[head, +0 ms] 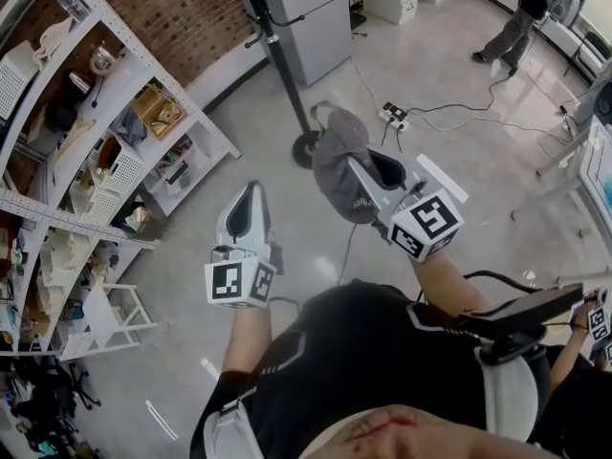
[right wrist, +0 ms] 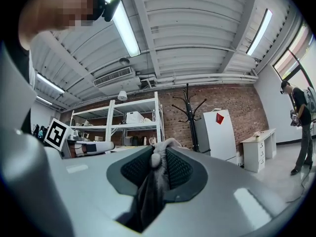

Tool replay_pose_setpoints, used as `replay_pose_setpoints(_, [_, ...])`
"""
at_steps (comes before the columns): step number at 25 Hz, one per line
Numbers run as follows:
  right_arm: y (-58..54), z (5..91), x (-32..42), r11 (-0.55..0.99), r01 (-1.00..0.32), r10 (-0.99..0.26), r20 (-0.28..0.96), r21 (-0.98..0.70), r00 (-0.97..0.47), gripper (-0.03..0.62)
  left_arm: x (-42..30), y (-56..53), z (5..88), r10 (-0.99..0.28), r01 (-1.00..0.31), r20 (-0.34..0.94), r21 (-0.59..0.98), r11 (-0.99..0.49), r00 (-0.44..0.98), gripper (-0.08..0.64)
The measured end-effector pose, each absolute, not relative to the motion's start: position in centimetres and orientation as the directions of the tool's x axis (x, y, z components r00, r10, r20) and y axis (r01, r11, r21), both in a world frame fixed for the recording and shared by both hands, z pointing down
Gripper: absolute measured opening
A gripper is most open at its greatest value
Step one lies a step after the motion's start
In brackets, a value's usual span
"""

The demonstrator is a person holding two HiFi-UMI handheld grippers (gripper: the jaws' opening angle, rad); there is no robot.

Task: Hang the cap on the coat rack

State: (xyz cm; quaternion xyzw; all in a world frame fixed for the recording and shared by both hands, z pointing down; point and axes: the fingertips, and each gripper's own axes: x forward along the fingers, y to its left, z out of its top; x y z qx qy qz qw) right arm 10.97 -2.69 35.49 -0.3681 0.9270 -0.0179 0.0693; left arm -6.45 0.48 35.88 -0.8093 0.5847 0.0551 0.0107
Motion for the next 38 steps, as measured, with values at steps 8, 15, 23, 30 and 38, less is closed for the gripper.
replay_pose_setpoints(8, [-5.1, 35.9, 12.0, 0.731, -0.674, -0.682, -0.119, -0.102, -0.721, 0.081, -6.2, -1.9, 36.3, -0.951, -0.952, -0.075, 0.043, -0.302, 0.299, 0.069])
replay_pose_setpoints(15, [-6.5, 35.7, 13.2, 0.726, -0.677, -0.688, -0.135, -0.119, -0.713, 0.081, -5.0, -3.2, 35.8, -0.948, -0.95, -0.075, 0.028, -0.312, 0.309, 0.069])
replay_pose_setpoints(23, [-7.8, 36.1, 12.6, 0.741, -0.662, -0.671, -0.145, -0.113, -0.727, 0.081, -5.2, -3.9, 36.6, -0.951, -0.951, -0.058, 0.027, -0.307, 0.305, 0.069])
replay_pose_setpoints(30, [-9.9, 35.7, 11.0, 0.742, -0.666, -0.67, -0.146, -0.08, -0.728, 0.081, -6.8, -6.1, 36.5, -0.955, -0.955, -0.076, 0.052, -0.292, 0.287, 0.069])
replay_pose_setpoints(38, [-12.7, 34.8, 7.9, 0.741, -0.67, -0.669, -0.137, -0.046, -0.731, 0.081, -9.0, -9.5, 36.2, -0.955, -0.954, -0.097, 0.078, -0.289, 0.281, 0.069])
